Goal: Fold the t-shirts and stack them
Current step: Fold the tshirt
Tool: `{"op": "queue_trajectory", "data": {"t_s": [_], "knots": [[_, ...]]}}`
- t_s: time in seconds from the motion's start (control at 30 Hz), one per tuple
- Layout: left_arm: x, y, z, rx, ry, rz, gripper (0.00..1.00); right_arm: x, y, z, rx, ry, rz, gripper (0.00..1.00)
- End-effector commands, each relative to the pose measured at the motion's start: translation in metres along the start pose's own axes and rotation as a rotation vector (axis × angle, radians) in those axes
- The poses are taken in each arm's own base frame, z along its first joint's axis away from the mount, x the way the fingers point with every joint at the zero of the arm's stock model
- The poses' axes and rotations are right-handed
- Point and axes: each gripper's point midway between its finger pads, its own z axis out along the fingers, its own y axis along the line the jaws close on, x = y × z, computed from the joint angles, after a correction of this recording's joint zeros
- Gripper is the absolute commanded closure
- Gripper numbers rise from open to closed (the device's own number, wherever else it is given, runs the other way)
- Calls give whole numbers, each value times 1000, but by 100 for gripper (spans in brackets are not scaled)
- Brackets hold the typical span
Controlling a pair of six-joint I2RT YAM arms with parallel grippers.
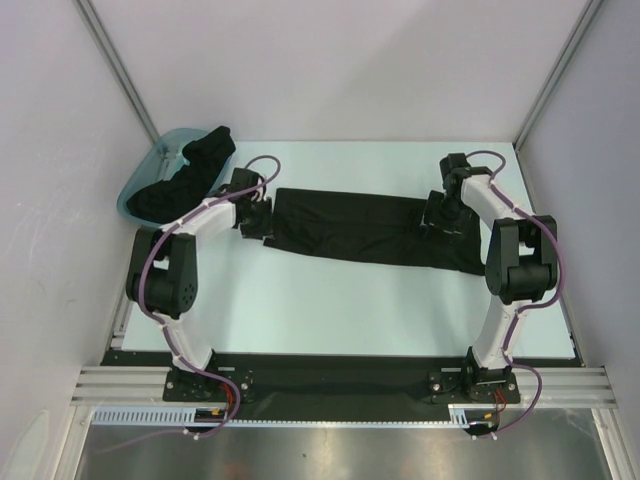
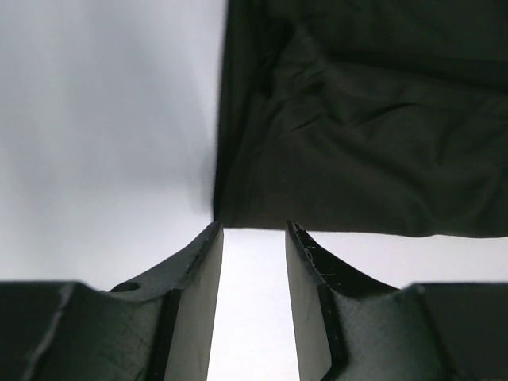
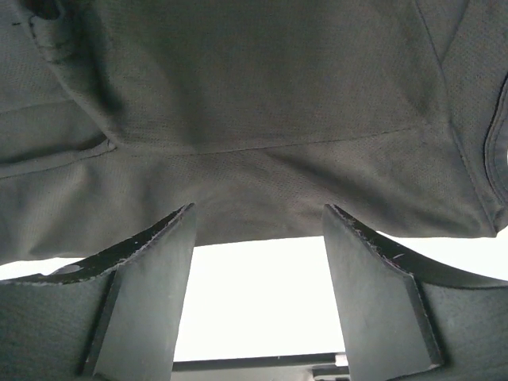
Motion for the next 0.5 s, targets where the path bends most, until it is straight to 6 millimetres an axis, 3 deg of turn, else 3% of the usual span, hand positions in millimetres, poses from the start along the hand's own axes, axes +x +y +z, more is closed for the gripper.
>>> {"op": "queue_trajectory", "data": {"t_s": [0.0, 0.2, 0.47], "knots": [[-18, -23, 4, 132, -57, 6, 57, -10, 6, -18, -39, -63, -31, 30], [-15, -20, 18, 117, -24, -4, 57, -9, 6, -18, -42, -60, -39, 30], [-26, -8, 12, 40, -76, -11, 54, -11, 9, -15, -52, -56, -45, 30]]}}
